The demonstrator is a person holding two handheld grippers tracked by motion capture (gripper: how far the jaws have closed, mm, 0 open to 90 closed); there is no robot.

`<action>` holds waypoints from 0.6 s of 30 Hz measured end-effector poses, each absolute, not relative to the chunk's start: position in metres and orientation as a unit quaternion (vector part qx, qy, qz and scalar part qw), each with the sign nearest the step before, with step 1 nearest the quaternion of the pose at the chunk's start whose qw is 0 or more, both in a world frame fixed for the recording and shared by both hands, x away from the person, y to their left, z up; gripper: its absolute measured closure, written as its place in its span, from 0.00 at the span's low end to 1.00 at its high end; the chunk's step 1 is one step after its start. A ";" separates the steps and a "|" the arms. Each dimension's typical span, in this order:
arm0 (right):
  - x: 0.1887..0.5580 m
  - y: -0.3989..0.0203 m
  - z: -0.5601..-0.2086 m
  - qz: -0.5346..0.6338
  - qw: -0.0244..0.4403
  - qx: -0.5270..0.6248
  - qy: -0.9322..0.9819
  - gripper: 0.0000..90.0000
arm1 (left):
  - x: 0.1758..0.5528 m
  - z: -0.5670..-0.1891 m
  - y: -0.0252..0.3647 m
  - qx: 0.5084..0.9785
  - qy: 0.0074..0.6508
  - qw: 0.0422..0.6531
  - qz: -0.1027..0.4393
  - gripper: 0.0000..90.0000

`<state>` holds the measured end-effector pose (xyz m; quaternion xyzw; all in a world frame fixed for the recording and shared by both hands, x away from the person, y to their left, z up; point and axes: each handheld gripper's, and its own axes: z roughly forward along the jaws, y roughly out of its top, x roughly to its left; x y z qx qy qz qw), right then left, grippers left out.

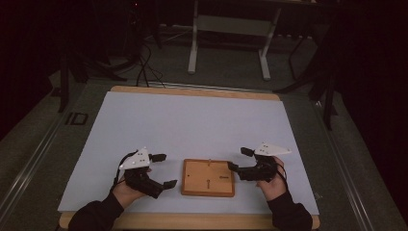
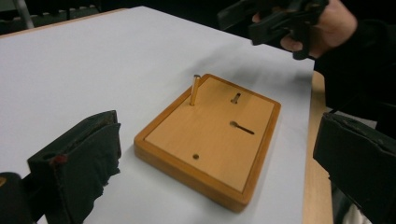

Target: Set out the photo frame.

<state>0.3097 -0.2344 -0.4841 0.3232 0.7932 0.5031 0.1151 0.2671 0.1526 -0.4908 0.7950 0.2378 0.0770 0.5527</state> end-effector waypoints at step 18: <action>0.276 -0.261 -0.479 0.522 0.139 0.308 0.783 0.20 | 0.300 -0.489 0.098 0.812 0.237 0.528 0.074 0.09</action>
